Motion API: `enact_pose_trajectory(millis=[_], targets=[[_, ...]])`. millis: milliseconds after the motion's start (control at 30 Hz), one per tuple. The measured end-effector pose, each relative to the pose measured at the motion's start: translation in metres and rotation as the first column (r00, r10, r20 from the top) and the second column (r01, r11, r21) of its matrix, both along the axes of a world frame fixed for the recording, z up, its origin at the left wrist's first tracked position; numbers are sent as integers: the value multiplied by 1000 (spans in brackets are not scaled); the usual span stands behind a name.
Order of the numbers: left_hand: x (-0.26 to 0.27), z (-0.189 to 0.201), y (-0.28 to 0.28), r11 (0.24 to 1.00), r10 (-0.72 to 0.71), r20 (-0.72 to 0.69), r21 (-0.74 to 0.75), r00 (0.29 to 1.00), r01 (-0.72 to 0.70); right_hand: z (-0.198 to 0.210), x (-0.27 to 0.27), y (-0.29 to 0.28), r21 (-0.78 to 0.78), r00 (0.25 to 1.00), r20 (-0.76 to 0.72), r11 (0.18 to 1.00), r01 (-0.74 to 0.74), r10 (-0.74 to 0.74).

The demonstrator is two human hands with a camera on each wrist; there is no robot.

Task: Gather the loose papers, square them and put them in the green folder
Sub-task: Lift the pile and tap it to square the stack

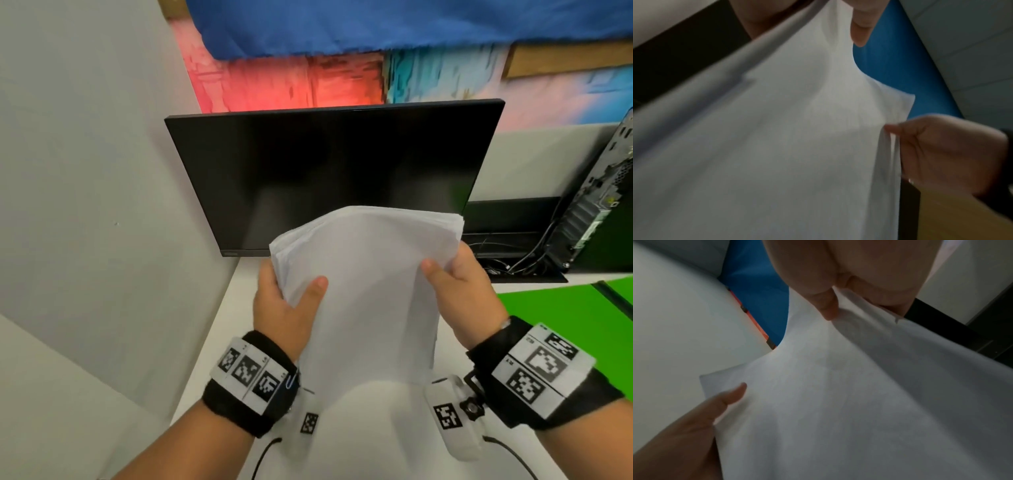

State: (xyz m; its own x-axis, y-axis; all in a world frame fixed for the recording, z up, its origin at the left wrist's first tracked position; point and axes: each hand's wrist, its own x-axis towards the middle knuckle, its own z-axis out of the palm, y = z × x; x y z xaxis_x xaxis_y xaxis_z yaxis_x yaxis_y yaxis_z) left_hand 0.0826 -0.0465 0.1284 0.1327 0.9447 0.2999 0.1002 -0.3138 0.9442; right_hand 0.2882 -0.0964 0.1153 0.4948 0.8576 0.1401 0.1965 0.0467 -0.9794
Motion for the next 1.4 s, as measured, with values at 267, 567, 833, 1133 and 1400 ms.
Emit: enact_pose_trajectory(millis=[267, 567, 833, 1133, 1400], targets=[[-5, 26, 17, 957, -118, -59, 260, 991, 129, 29, -2, -12, 296, 983, 183, 953, -58, 3], [-2, 24, 21, 989, -127, 149, 89, 981, 114, 32, 9, -6, 220, 970, 242, 975, -25, -30], [3, 33, 8, 992, -108, 250, -30, 962, 119, 26, -7, -14, 241, 986, -168, 970, 31, 10], [8, 11, 8, 998, -46, 57, -49, 997, 49, 8, -23, -13, 154, 979, -171, 978, 143, -116], [-3, 3, 10, 990, -67, 69, -122, 995, 75, 2, -13, -24, 216, 981, -189, 972, 90, -49]])
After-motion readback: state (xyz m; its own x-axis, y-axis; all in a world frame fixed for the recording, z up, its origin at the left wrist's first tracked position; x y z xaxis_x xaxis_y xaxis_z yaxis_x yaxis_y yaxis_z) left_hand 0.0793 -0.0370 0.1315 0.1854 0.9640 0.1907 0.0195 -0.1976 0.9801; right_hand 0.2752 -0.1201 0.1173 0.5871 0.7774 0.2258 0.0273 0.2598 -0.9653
